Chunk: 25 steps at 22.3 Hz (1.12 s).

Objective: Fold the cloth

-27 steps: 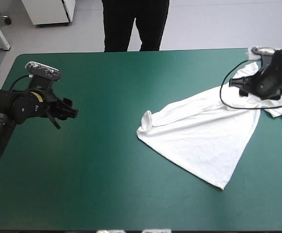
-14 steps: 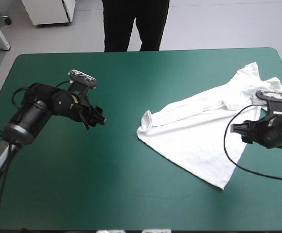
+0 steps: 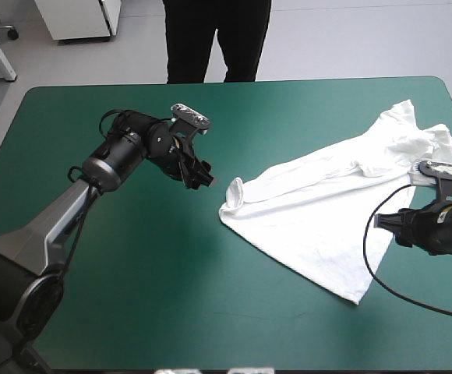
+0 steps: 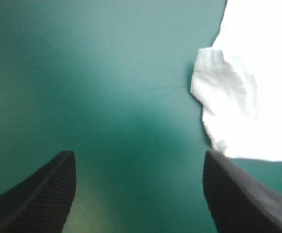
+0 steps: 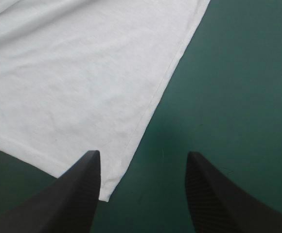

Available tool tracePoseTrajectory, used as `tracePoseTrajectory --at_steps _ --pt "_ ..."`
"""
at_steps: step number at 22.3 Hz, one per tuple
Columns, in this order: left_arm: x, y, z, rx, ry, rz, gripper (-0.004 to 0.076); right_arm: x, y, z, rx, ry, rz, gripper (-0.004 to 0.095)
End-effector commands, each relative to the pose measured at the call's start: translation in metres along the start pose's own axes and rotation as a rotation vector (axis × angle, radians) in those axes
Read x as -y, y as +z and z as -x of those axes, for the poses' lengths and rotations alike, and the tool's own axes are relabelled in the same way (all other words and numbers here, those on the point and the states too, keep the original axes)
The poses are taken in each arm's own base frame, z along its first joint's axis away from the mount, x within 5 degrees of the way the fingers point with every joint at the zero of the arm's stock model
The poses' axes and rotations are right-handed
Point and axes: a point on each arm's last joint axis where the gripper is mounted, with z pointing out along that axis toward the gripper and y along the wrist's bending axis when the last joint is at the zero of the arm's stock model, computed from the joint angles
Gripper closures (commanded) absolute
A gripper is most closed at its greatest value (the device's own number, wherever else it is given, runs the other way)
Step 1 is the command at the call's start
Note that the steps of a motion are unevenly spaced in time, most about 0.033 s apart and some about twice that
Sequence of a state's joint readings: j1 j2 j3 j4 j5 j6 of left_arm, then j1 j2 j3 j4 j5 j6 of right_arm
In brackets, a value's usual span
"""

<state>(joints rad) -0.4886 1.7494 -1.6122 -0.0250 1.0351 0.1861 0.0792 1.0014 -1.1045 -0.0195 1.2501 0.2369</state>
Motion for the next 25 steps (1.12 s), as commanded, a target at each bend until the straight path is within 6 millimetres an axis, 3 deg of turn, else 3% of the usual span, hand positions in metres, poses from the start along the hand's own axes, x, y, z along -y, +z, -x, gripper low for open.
tracePoseTrajectory --at_steps 1,8,20,21,22,25 --pt "0.011 -0.012 0.020 0.094 -0.004 -0.060 0.0196 0.000 -0.009 0.001 0.036 -0.006 0.007 0.0417" --pt "0.032 0.017 0.031 0.054 0.044 -0.120 0.0196 0.000 -0.009 0.002 0.036 -0.010 0.003 0.0417" --pt "0.052 0.105 0.028 -0.073 0.044 -0.176 0.0201 -0.001 -0.009 0.001 0.035 -0.023 0.010 0.0422" --pt "0.053 0.108 0.027 -0.079 0.038 -0.183 0.0226 -0.001 -0.009 0.001 0.035 -0.030 0.010 0.0422" --pt "0.054 0.112 0.026 -0.086 0.033 -0.192 0.0309 -0.001 -0.009 0.001 0.035 -0.030 0.010 0.0422" --pt "0.054 0.113 0.025 -0.091 0.042 -0.195 0.0682 -0.002 -0.009 0.001 0.033 -0.029 0.028 0.0422"
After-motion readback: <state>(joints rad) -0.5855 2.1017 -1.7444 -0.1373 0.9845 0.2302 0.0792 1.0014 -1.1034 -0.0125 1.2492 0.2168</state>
